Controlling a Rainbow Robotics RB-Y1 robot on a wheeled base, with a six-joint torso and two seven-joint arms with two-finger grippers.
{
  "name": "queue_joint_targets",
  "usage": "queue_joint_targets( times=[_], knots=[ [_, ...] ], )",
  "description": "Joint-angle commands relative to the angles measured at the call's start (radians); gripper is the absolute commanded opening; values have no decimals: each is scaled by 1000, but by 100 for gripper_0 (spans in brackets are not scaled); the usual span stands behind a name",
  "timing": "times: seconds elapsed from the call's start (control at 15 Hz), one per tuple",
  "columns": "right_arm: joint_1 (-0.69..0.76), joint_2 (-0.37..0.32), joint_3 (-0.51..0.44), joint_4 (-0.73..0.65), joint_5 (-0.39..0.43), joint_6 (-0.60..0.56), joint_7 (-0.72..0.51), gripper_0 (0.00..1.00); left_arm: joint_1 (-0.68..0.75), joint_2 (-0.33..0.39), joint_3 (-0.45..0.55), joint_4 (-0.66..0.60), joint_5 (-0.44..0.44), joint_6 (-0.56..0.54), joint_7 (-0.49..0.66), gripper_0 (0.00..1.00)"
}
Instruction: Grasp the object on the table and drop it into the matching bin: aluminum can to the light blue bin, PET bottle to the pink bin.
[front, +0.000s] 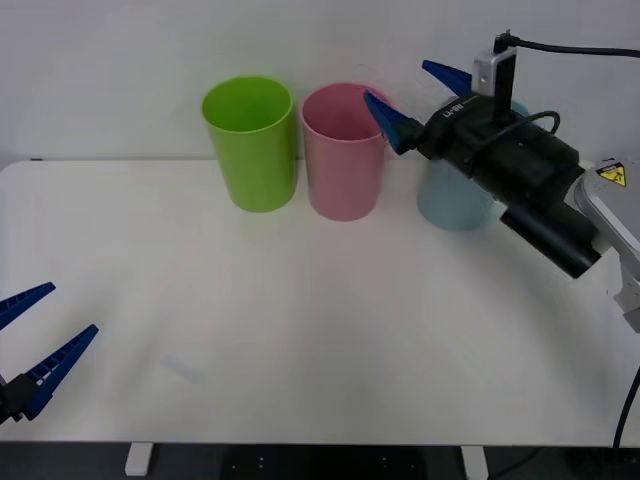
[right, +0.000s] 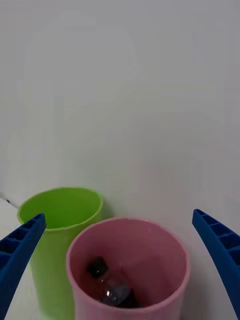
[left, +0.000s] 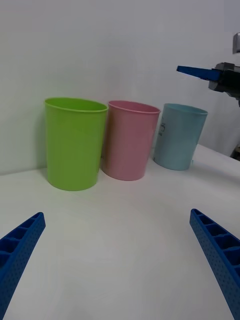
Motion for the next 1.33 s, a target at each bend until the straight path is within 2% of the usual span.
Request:
queue_joint_targets(
  times=[0.07, 0.4, 0.67, 0.93, 1.33],
  knots=[
    [97, -29, -76, -52, -1, -103, 17, 100, 0, 0, 0, 0, 0, 0, 0, 100],
    [265, -98, -152, -153, -4, -162, 68, 100, 0, 0, 0, 0, 0, 0, 0, 100],
    [377, -115, -258, -153, -5, -314, 201, 100, 0, 0, 0, 0, 0, 0, 0, 100],
    [480, -118, -370, -153, -5, -497, 217, 100, 0, 0, 0, 0, 0, 0, 0, 100],
    [637, -101, -510, -151, -7, -675, 220, 100, 0, 0, 0, 0, 0, 0, 0, 100]
  ],
)
